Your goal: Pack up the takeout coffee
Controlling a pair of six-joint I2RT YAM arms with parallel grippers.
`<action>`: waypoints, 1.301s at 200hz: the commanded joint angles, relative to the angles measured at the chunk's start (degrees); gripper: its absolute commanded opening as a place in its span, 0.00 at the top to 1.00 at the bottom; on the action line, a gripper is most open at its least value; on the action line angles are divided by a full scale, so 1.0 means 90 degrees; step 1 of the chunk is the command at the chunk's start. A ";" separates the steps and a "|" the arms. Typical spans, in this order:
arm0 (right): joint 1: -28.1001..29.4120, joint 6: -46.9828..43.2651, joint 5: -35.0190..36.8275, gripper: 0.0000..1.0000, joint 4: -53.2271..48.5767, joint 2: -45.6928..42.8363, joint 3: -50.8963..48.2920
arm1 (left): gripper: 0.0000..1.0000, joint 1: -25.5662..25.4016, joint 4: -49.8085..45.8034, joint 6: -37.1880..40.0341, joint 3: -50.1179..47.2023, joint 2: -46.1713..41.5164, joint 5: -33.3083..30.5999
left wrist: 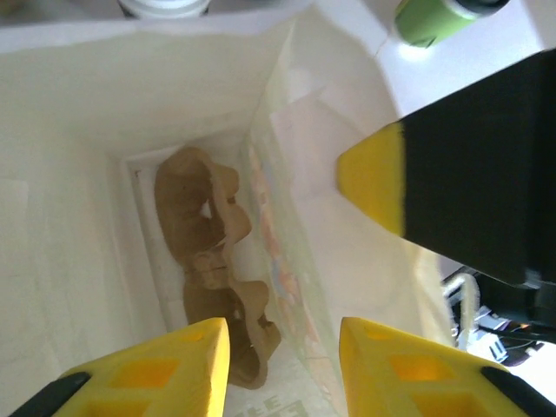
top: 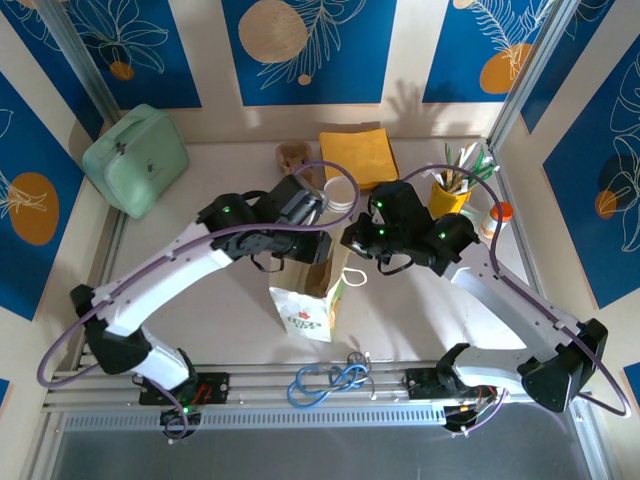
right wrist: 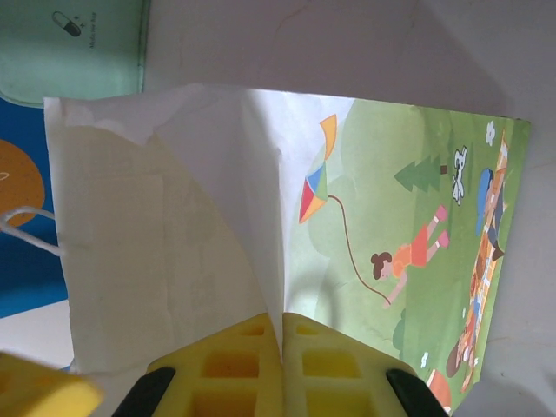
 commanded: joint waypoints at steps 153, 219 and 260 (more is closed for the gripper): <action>-0.0332 0.0156 -0.0249 1.00 0.0019 -0.0554 -0.0459 | 0.88 0.0108 0.0189 0.0013 -0.0947 0.1367 0.0909; -0.0333 0.0075 -0.0314 1.00 -0.0041 -0.0525 -0.0449 | 0.90 0.0158 0.0566 0.0055 -0.1157 0.1756 0.0917; -0.0340 0.0038 -0.0285 1.00 -0.0125 -0.0537 -0.0411 | 0.91 0.0168 0.0766 0.0015 -0.1379 0.1921 0.1034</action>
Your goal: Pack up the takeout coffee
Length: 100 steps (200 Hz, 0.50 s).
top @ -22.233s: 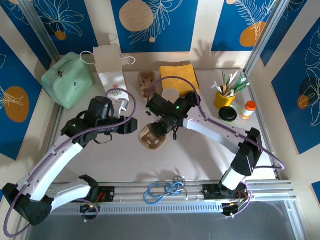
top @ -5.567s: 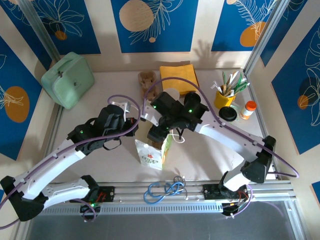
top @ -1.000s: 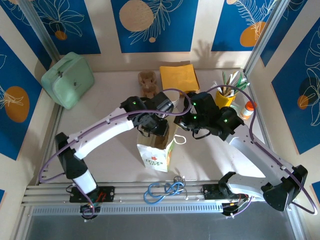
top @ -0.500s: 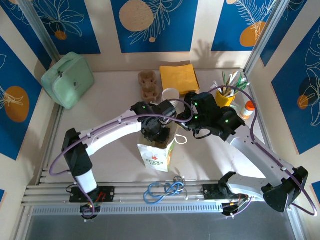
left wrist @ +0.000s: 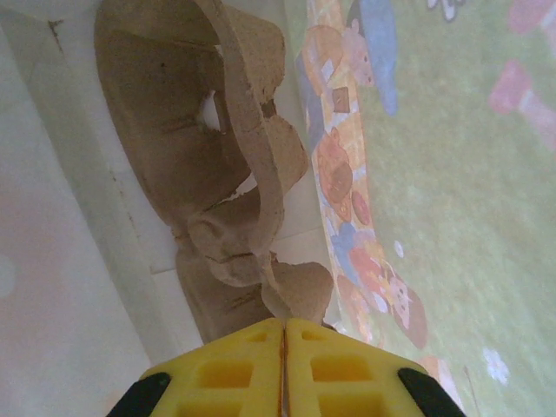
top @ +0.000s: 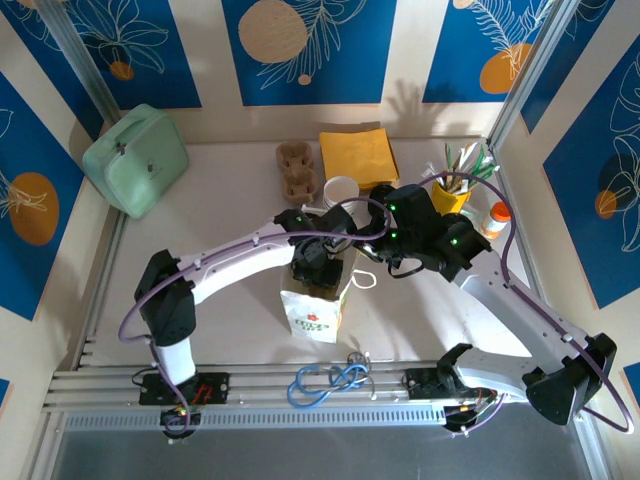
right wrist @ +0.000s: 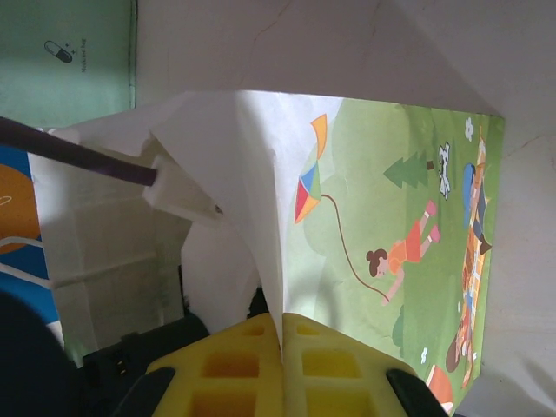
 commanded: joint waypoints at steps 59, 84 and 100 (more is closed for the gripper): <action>-0.0009 -0.0155 -0.0092 1.00 -0.0208 -0.0116 0.0121 | 0.91 0.0042 0.0338 -0.0070 -0.0512 0.0333 0.0396; -0.0009 -0.0207 -0.0022 1.00 -0.0298 -0.0103 0.0202 | 0.91 0.0042 0.0412 -0.0078 -0.0620 0.0370 0.0452; -0.0011 -0.0227 -0.0020 1.00 -0.0338 -0.0102 0.0236 | 0.91 0.0035 0.0441 -0.0105 -0.0688 0.0413 0.0493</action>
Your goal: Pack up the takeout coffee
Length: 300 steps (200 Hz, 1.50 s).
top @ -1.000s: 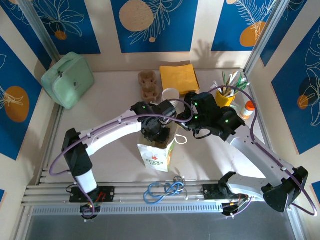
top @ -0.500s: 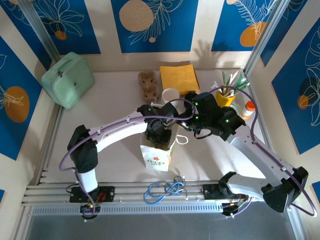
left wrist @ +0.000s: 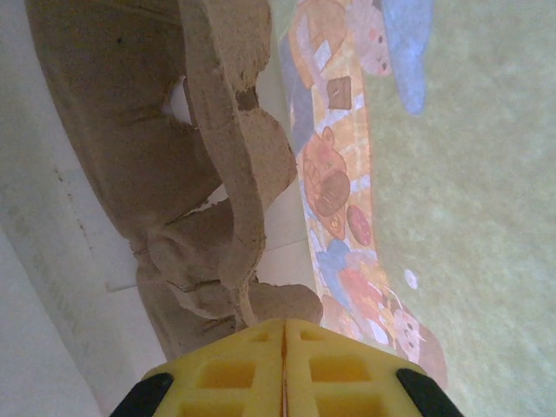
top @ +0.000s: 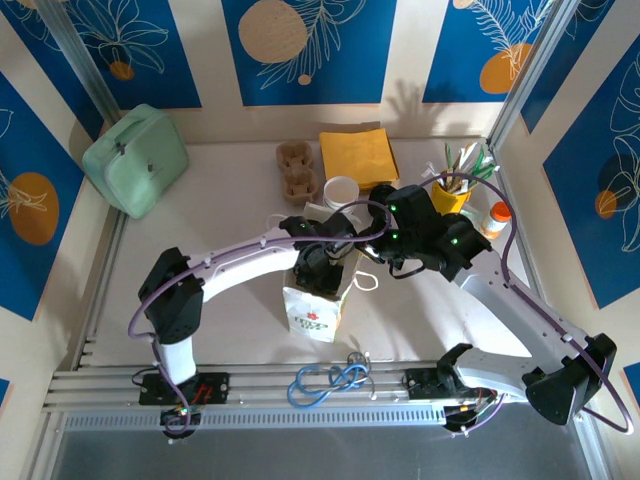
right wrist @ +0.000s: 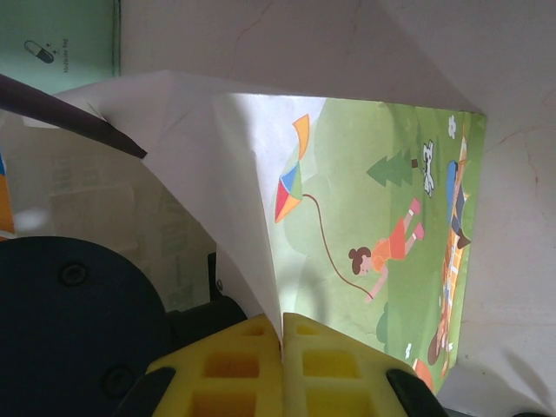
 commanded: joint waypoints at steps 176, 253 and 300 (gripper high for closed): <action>0.0148 -0.0452 0.0057 1.00 -0.0509 0.0053 0.0824 | 0.92 0.0052 0.0197 -0.0093 -0.0451 0.0527 0.0156; 0.0332 -0.0427 0.0255 1.00 -0.0585 0.0278 0.0716 | 0.92 -0.0043 0.0202 -0.0216 -0.0359 -0.0766 0.0271; 0.0413 -0.0443 0.0507 1.00 -0.0660 0.0259 0.0760 | 0.92 -0.0111 0.0159 -0.0280 -0.0503 -0.0752 0.0178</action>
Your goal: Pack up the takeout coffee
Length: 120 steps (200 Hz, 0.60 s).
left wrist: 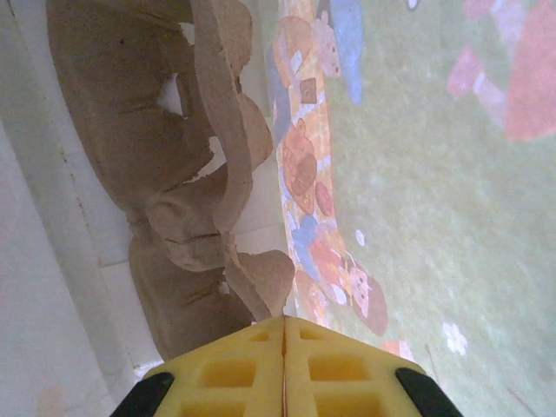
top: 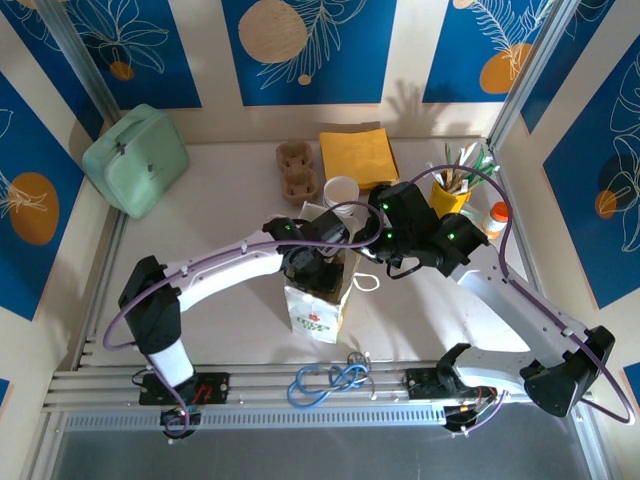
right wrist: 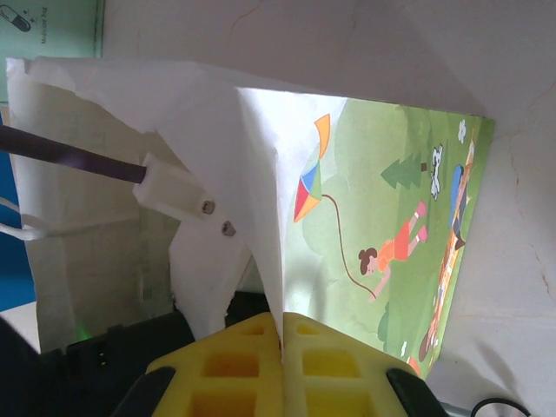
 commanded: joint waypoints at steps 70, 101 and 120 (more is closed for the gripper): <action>0.0038 -0.0018 -0.0056 1.00 0.0073 -0.0029 0.0120 | 0.92 -0.0158 0.0419 -0.0176 -0.0365 0.0765 0.0176; 0.0029 0.0005 -0.0179 1.00 0.0151 -0.0030 0.0120 | 0.92 -0.0161 0.0523 -0.0208 -0.0467 0.1060 0.0141; 0.0029 0.0003 -0.0198 1.00 0.0176 -0.0027 0.0149 | 0.92 -0.0168 0.0589 -0.0253 -0.0562 0.1160 0.0164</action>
